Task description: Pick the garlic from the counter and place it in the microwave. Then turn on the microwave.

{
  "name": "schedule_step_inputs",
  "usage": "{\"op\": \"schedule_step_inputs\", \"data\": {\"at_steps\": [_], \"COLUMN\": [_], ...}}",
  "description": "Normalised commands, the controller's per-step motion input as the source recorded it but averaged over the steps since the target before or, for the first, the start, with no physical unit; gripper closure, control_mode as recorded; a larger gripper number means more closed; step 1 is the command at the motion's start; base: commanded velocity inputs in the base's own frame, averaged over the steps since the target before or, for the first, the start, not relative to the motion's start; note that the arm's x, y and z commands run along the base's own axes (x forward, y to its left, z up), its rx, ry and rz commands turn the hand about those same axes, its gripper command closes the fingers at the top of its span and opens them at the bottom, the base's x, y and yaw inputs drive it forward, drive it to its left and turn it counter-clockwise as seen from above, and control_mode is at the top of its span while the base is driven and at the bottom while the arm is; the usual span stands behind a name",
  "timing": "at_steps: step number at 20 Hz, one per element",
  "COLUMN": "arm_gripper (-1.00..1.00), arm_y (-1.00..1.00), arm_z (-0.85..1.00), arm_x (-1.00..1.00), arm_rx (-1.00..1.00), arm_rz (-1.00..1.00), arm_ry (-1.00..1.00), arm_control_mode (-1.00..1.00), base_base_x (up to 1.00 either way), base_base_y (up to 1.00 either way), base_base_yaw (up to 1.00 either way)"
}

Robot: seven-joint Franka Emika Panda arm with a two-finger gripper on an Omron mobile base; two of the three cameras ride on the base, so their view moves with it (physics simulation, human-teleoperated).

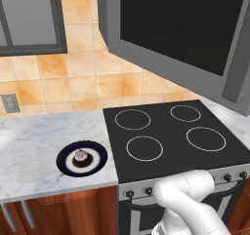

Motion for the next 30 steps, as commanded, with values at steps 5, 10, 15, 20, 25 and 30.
{"op": "schedule_step_inputs", "data": {"at_steps": [5,10,15,20,25,30], "arm_gripper": [-1.0,-1.0,-1.0,-1.0,-1.0,-1.0], "arm_y": [0.04,0.03,0.02,0.31,0.46,0.36], "arm_z": [-0.16,-0.1,-0.03,-0.14,-0.15,-0.02], "arm_x": [0.21,0.21,0.16,0.07,0.0,-0.02], "arm_rx": [0.0,0.0,0.0,-0.01,-0.04,-0.03], "arm_rz": [0.21,0.21,0.21,0.19,0.13,0.02], "arm_ry": [0.0,0.0,0.0,-0.03,-0.09,-0.19], "arm_control_mode": [-1.0,-1.0,-1.0,-1.0,-1.0,-1.0], "base_base_x": [0.0,0.0,0.0,0.0,0.0,0.0], "base_base_y": [0.0,0.0,0.0,0.0,0.0,0.0], "base_base_yaw": [0.0,0.0,0.0,0.0,0.0,0.0]}}
